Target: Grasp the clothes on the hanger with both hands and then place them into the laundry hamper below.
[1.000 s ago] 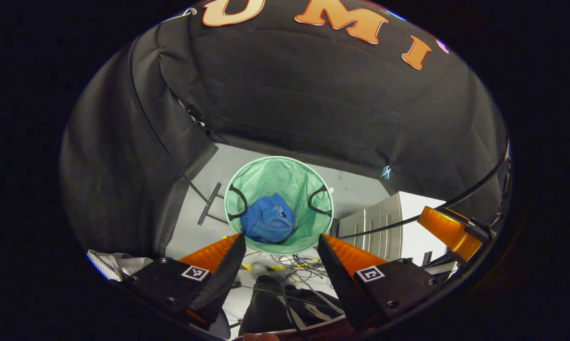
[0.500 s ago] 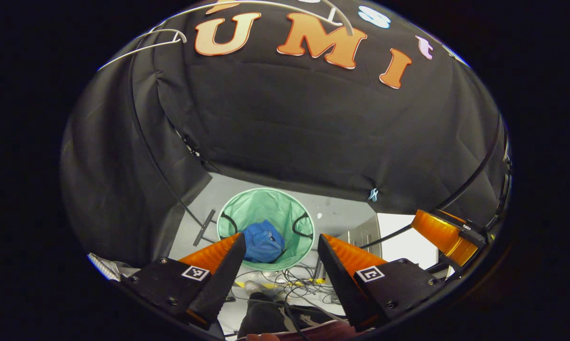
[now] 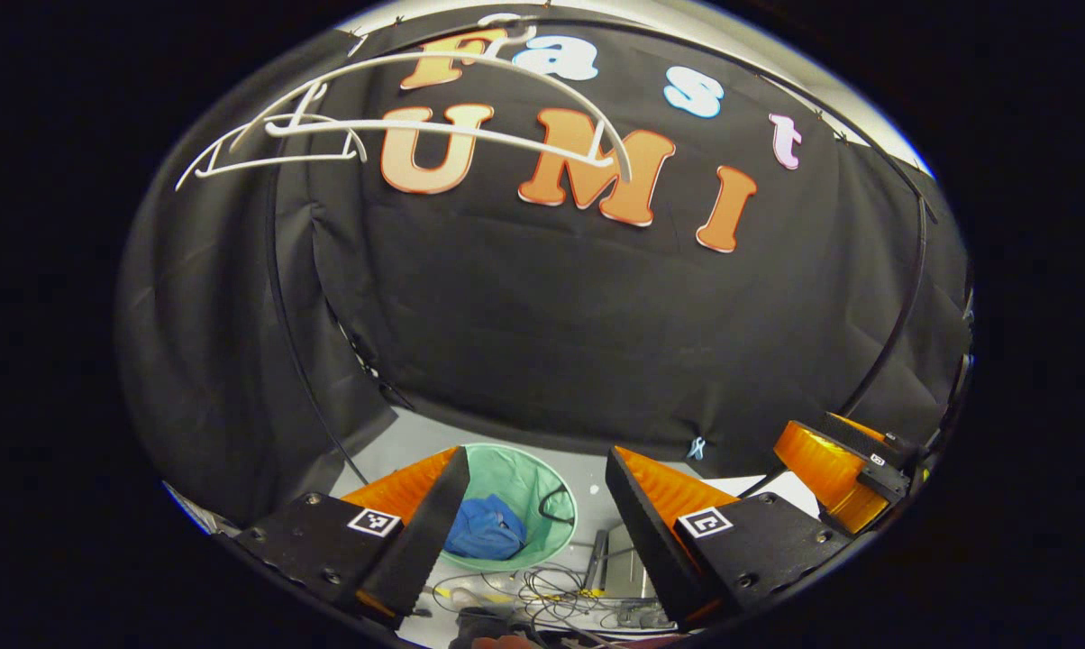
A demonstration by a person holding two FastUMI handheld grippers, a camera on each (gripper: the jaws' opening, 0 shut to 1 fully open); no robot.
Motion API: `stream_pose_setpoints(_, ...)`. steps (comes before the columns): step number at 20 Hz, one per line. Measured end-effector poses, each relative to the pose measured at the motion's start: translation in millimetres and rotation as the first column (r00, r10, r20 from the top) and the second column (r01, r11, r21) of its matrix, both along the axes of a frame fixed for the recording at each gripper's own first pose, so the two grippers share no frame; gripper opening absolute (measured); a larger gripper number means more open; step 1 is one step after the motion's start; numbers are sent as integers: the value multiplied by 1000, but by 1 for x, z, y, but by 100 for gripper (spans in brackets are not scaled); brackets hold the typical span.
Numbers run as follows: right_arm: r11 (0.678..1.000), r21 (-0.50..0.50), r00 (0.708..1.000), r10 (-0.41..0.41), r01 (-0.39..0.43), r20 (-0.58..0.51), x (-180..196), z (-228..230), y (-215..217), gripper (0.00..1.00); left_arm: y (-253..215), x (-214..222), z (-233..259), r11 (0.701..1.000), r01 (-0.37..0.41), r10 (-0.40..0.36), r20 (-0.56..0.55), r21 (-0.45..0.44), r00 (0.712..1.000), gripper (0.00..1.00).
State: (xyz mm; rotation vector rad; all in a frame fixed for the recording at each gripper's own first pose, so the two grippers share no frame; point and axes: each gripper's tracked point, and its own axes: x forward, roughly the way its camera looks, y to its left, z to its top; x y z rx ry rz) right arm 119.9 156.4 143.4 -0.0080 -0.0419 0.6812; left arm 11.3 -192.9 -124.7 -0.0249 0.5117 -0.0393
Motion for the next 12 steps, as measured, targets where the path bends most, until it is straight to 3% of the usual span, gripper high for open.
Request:
stream_pose_setpoints(5, 998, 66, 985, -31, 20, 169, -13, 48, -20, 98, -3, 14, 49, 998, 24, -36, 231, 57, 972, 96)
stream_pose_setpoints(9, 996, 81, 979, -39, 23, 199, -15, 53, -22, 98, -11, 12, 72, 996, 42, -65, 336, 76, 939, 94)
stream_pose_setpoints(12, 996, 81, 981, -35, 20, 189, -16, 49, -21, 98, -12, 8, 80, 995, 43, -73, 357, 93, 931, 95)
